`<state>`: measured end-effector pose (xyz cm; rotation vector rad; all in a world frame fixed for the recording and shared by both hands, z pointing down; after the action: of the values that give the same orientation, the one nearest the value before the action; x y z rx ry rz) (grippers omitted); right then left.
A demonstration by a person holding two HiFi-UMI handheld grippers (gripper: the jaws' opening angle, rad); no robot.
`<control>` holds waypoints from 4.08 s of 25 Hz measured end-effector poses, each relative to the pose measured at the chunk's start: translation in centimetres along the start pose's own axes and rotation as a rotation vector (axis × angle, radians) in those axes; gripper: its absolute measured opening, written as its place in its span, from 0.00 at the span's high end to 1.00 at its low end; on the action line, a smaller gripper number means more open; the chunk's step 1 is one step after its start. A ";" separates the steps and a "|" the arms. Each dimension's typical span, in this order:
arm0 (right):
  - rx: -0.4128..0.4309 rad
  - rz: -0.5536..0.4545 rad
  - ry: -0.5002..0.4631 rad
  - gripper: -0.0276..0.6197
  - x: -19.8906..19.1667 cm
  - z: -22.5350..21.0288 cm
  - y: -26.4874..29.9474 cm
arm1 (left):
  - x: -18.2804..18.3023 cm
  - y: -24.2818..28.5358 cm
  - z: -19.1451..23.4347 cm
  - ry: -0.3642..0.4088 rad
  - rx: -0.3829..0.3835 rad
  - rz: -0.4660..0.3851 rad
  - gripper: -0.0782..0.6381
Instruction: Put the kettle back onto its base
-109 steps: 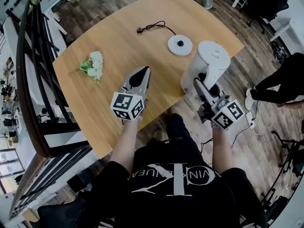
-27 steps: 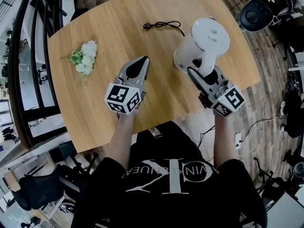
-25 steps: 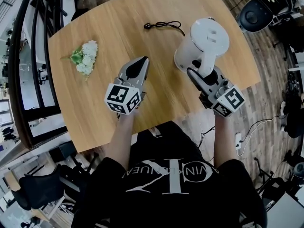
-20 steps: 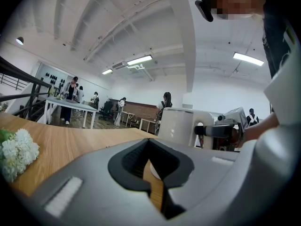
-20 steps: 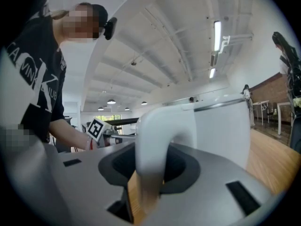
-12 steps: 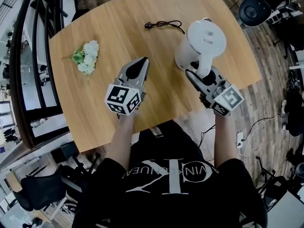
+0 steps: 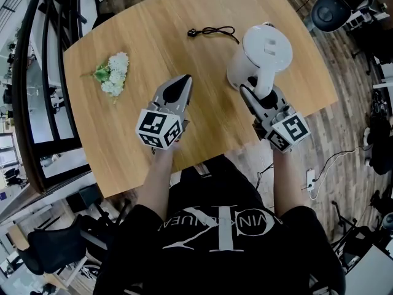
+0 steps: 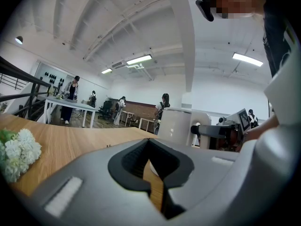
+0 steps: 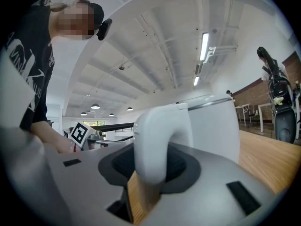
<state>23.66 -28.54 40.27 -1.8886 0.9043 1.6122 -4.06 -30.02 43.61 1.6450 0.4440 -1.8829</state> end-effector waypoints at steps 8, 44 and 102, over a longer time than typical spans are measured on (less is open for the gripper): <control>-0.018 -0.020 0.031 0.75 -0.1 0.3 -0.2 | 0.2 -0.2 -0.1 0.000 -0.012 0.000 0.88; -0.155 0.086 0.087 0.75 -3.2 1.6 -4.5 | -0.2 -1.8 -0.8 0.019 -0.084 0.020 0.88; -0.370 -0.040 0.009 0.93 -2.6 17.4 -7.6 | 0.5 -14.6 -1.7 0.081 -0.198 -0.050 0.88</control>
<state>17.81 -10.34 39.33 -2.1414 0.5952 1.8474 -11.89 -17.92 40.96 1.5941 0.6882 -1.7511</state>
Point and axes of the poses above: the fingertips, and each gripper's own axes: y forward along the fingers, z to its left, x out of its top, the point moved 10 cm from there along -y, backward along the fingers, and after that the axes turned 2 degrees about y, right-handed, at the moved point
